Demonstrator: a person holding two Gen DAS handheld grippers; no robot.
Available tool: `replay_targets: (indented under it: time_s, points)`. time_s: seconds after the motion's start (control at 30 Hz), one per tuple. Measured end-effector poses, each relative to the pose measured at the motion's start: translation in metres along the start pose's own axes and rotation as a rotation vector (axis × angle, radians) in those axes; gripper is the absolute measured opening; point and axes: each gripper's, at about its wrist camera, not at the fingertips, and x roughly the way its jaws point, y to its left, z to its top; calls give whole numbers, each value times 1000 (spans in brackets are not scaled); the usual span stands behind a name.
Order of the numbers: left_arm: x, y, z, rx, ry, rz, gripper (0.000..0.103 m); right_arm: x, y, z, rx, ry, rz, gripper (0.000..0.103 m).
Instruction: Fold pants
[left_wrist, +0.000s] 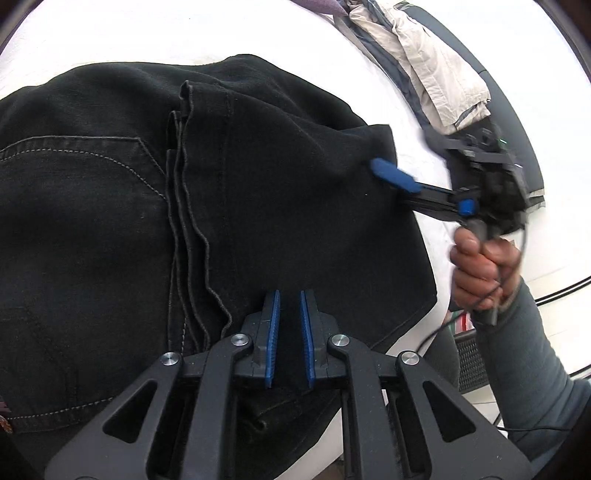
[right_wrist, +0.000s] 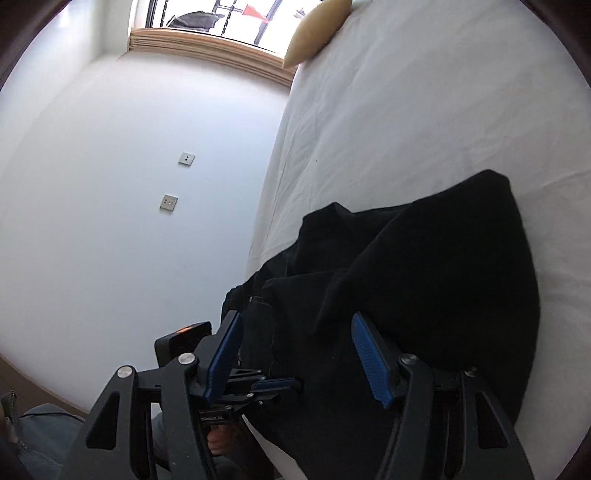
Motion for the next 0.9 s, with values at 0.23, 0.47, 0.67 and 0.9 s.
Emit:
replay_targets:
  time_s: [0.23, 0.47, 0.67, 0.9]
  points:
    - [11, -6, 3, 0, -23, -2, 11, 5, -38, 43, 141, -128, 103, 56]
    - [7, 7, -5, -15, -30, -19, 11, 1, -22, 26, 40, 17, 77, 67]
    - [-6, 21, -3, -23, -32, -31, 11, -38, -48, -32, 107, 33, 140, 64]
    - [-12, 25, -4, -25, -47, -35, 11, -61, -36, -109, 131, 140, 127, 64]
